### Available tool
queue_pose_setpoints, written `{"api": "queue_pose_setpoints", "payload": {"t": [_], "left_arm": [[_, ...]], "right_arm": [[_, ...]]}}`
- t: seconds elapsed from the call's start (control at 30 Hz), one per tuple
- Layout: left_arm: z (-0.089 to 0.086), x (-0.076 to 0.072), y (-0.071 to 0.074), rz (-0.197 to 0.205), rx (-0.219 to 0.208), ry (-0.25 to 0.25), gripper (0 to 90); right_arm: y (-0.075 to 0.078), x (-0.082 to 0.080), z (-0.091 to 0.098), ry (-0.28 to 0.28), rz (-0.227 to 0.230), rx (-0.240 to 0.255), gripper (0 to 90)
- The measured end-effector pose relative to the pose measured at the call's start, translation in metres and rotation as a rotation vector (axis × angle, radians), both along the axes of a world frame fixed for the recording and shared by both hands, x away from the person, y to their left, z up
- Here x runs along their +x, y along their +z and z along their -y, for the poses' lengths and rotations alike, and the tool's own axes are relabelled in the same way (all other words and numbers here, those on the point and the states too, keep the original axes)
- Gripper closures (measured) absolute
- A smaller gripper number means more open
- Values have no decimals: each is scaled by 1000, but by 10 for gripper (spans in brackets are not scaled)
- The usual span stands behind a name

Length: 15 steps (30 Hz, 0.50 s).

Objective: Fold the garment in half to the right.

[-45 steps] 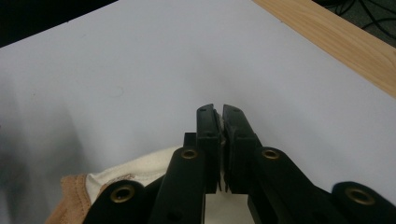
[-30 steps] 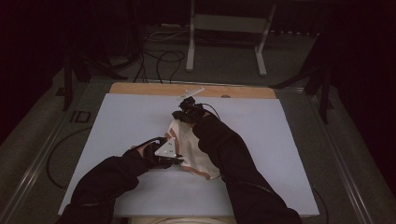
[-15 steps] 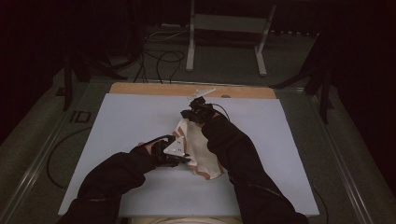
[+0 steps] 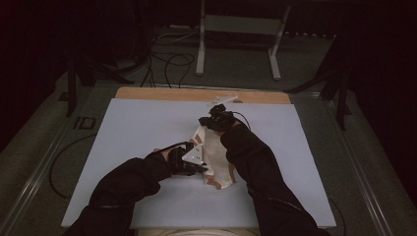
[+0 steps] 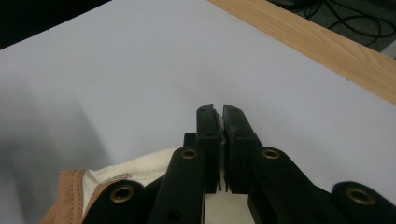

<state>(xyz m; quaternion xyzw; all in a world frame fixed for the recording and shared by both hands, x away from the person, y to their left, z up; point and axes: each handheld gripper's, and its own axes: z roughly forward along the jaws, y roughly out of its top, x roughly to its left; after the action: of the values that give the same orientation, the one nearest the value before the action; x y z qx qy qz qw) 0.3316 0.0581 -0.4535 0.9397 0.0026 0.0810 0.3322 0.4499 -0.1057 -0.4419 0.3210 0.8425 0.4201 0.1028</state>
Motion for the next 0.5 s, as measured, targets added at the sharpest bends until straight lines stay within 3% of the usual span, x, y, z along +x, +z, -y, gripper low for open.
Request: {"api": "queue_pose_setpoints", "payload": {"t": [0.5], "left_arm": [[23, 7, -5, -39, 29, -33, 842]], "right_arm": [[-10, -4, 38, -52, -18, 15, 870]]}}
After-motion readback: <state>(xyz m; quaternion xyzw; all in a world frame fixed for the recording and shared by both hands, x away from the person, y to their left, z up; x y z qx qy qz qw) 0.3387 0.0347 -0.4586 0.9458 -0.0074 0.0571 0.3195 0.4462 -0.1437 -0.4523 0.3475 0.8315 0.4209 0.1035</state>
